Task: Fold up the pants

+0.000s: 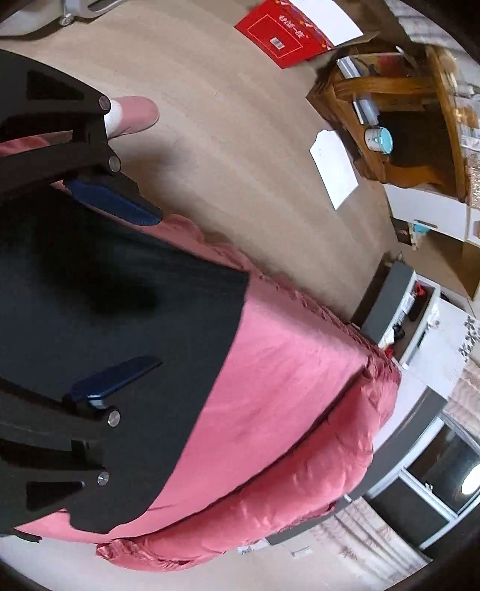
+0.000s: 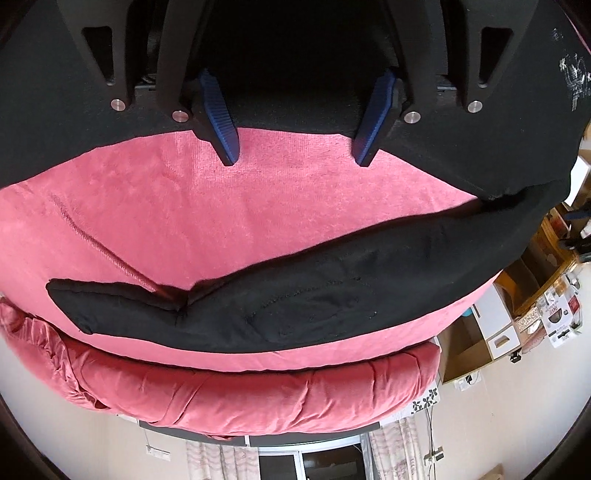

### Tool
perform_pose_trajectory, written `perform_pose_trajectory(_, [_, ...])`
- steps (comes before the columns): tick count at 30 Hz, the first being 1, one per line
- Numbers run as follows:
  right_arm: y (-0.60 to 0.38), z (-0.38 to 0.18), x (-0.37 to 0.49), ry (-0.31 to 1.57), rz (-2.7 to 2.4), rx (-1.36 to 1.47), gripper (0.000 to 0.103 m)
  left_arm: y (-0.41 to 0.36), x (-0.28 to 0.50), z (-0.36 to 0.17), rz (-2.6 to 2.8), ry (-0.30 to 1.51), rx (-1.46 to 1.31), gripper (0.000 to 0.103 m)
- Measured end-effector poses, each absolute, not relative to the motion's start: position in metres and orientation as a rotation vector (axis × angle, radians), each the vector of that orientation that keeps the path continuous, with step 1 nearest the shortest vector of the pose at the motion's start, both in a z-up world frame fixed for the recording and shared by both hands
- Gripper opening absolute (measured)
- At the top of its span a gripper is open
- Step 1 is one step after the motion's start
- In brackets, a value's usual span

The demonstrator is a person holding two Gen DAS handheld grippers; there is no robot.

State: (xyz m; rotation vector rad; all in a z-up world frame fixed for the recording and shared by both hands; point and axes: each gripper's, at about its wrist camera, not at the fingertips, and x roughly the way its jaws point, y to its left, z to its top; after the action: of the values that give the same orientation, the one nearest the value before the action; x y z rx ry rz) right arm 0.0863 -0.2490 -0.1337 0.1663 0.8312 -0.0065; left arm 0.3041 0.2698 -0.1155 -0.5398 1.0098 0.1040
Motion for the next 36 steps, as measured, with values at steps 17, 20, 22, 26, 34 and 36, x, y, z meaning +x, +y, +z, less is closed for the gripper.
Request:
perform_pose_trajectory(17, [-0.25,-0.139,0.089,0.833,0.004,0.179,0.07,0.272,0.381,-0.172,-0.04,1.055,-0.613,0.043])
perform_pose_trajectory(20, [-0.249,-0.14,0.089,0.832,0.004,0.18,0.07,0.267,0.374,-0.16,-0.046,1.028,-0.591,0.02])
perform_pose_trajectory(22, [-0.249,-0.14,0.089,0.832,0.004,0.179,0.07,0.262,0.366,-0.146,-0.045,1.004,-0.559,0.015])
perform_pose_trajectory(26, [-0.249,-0.14,0.089,0.832,0.004,0.18,0.07,0.252,0.346,-0.113,-0.063,0.913,-0.516,0.013])
perform_pose_trajectory(34, [-0.249,-0.14,0.088,0.832,0.003,0.178,0.07,0.235,0.265,-0.048,-0.194,0.745,-0.492,0.013])
perform_pose_trajectory(36, [-0.249,-0.14,0.087,0.833,0.002,0.175,0.07,0.23,0.238,-0.037,-0.227,0.713,-0.467,0.013])
